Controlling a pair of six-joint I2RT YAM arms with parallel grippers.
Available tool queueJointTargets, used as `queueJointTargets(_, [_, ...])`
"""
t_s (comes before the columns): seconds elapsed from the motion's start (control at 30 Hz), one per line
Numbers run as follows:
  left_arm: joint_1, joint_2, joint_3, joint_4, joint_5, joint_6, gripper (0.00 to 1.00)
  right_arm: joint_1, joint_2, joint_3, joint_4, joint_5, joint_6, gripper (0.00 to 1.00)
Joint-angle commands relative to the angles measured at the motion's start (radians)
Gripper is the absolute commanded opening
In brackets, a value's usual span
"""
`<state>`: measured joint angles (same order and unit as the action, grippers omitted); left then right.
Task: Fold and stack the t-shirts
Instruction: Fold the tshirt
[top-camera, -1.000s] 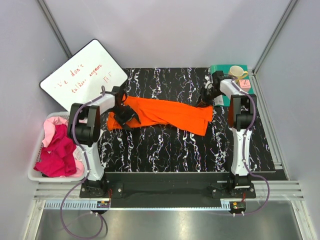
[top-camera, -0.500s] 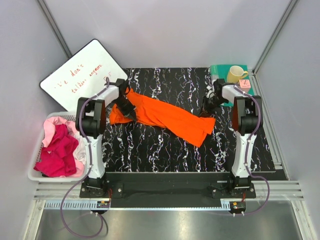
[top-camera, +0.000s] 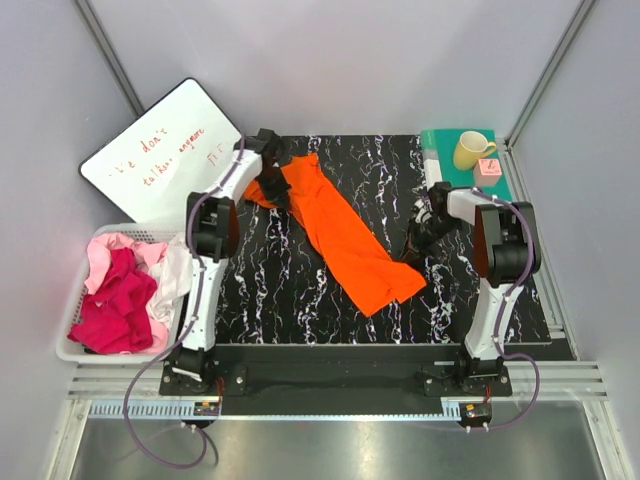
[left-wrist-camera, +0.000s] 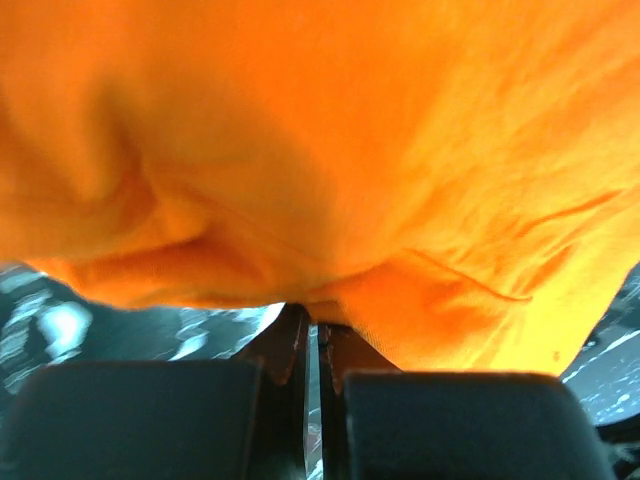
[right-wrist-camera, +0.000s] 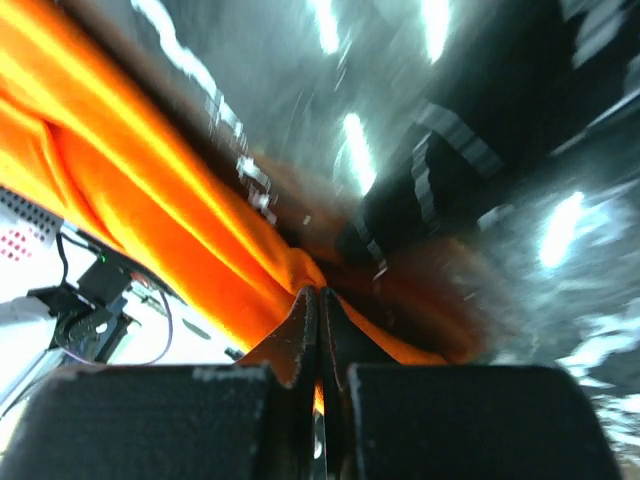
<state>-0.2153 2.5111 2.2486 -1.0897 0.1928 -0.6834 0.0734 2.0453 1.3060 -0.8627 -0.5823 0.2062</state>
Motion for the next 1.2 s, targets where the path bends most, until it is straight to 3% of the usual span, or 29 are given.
queueJointTargets(0.0, [-0.074, 0.123, 0.144, -0.021, 0.051, 0.015, 0.02, 0.046, -0.082, -0.036, -0.036, -0.06, 0.019, 0.0])
queueJointTargets(0.2, [-0.107, 0.135, 0.149, -0.007, 0.062, 0.028, 0.04, 0.118, -0.112, -0.051, -0.036, -0.045, 0.053, 0.0])
queueJointTargets(0.3, [-0.081, 0.045, 0.039, -0.001, 0.01, 0.053, 0.18, 0.12, -0.119, -0.034, -0.041, -0.021, 0.055, 0.0])
queueJointTargets(0.33, [-0.072, -0.025, 0.002, 0.007, -0.013, 0.059, 0.47, 0.12, -0.122, -0.018, -0.039, -0.01, 0.053, 0.0])
queueJointTargets(0.4, [-0.033, -0.098, -0.113, 0.013, -0.079, 0.079, 0.69, 0.12, -0.125, 0.004, -0.045, 0.018, 0.045, 0.0])
queueJointTargets(0.47, [0.014, -0.199, -0.185, 0.011, -0.087, 0.085, 0.8, 0.12, -0.116, 0.039, -0.061, 0.033, 0.044, 0.0])
queueJointTargets(0.53, [0.037, -0.297, -0.296, 0.023, -0.081, 0.093, 0.82, 0.12, -0.103, 0.071, -0.067, 0.055, 0.048, 0.0])
queueJointTargets(0.63, [0.037, -0.407, -0.461, 0.071, 0.049, 0.116, 0.82, 0.12, -0.073, 0.101, -0.075, 0.062, 0.048, 0.0])
queueJointTargets(0.67, [0.013, -0.434, -0.516, 0.088, 0.135, 0.108, 0.82, 0.12, -0.068, 0.107, -0.079, 0.065, 0.048, 0.0])
queueJointTargets(0.83, [-0.131, -0.599, -0.832, 0.271, 0.275, -0.006, 0.79, 0.12, -0.047, 0.124, -0.082, 0.076, 0.042, 0.0])
queueJointTargets(0.93, [-0.258, -0.643, -0.928, 0.349, 0.304, -0.073, 0.78, 0.118, -0.042, 0.121, -0.084, 0.085, 0.041, 0.0])
queueJointTargets(1.03, [-0.315, -0.666, -0.98, 0.393, 0.3, -0.123, 0.78, 0.12, -0.048, 0.108, -0.104, 0.093, 0.035, 0.0])
queueJointTargets(1.17, [-0.396, -0.676, -1.026, 0.418, 0.289, -0.153, 0.78, 0.118, -0.065, 0.064, -0.121, 0.102, 0.035, 0.14])
